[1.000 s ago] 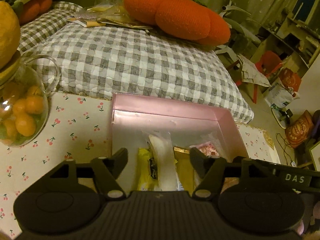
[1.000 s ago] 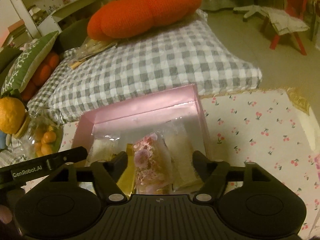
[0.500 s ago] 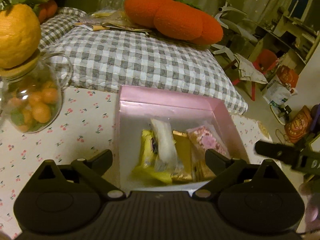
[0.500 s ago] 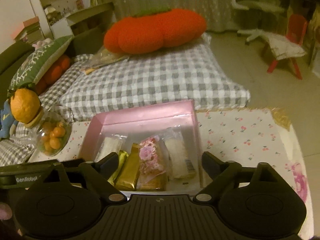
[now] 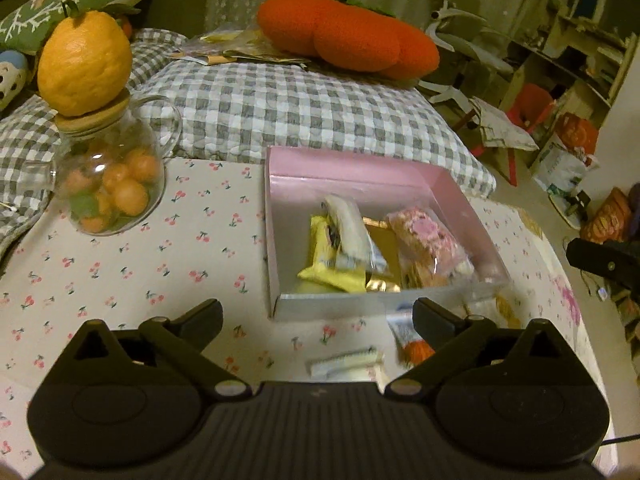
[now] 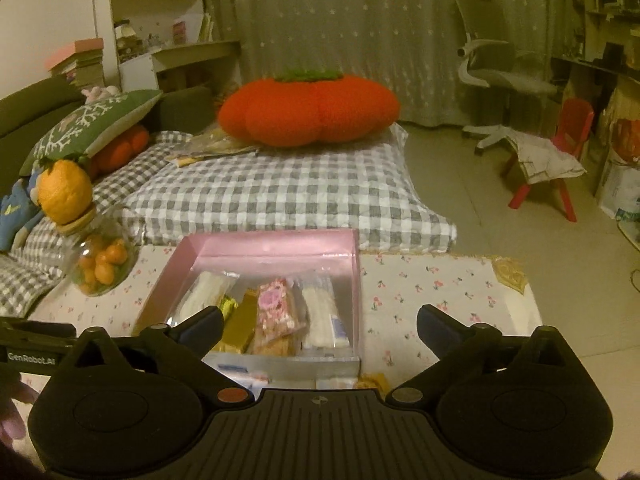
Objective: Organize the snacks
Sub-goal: 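Withdraw both tools from the box and move them back to the pile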
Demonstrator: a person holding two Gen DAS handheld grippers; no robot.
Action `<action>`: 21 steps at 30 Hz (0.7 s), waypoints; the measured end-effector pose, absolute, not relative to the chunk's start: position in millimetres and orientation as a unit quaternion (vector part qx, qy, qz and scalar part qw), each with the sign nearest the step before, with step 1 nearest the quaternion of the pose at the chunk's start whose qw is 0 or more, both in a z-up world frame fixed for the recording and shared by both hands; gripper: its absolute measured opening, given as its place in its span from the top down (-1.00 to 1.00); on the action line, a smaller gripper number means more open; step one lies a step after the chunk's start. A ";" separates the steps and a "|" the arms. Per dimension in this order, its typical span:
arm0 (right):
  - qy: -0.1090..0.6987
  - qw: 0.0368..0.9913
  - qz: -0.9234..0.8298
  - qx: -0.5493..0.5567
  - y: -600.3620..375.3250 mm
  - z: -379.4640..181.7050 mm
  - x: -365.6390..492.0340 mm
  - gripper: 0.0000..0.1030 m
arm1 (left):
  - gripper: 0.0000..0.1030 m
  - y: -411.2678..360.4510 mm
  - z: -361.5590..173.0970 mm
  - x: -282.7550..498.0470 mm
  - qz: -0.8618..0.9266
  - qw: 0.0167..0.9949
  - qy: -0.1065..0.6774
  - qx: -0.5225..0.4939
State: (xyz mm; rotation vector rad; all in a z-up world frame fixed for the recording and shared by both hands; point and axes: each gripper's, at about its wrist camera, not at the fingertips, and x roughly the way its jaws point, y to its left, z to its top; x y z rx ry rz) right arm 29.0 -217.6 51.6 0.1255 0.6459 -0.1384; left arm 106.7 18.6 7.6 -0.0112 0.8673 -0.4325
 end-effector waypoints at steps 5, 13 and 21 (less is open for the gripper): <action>0.327 0.941 -0.051 0.064 -212.7 46.8 14.7 -1.00 | -0.99 22.2 5.0 90.6 -0.205 0.887 0.413 0.032; 0.400 0.911 -0.024 0.098 -206.3 22.0 6.2 -1.00 | -0.99 26.3 -21.0 70.8 -0.220 0.865 0.449 0.043; 0.433 0.893 0.023 0.120 -203.3 -7.8 -10.3 -1.00 | -0.95 15.8 -39.3 47.1 -0.293 0.853 0.415 0.120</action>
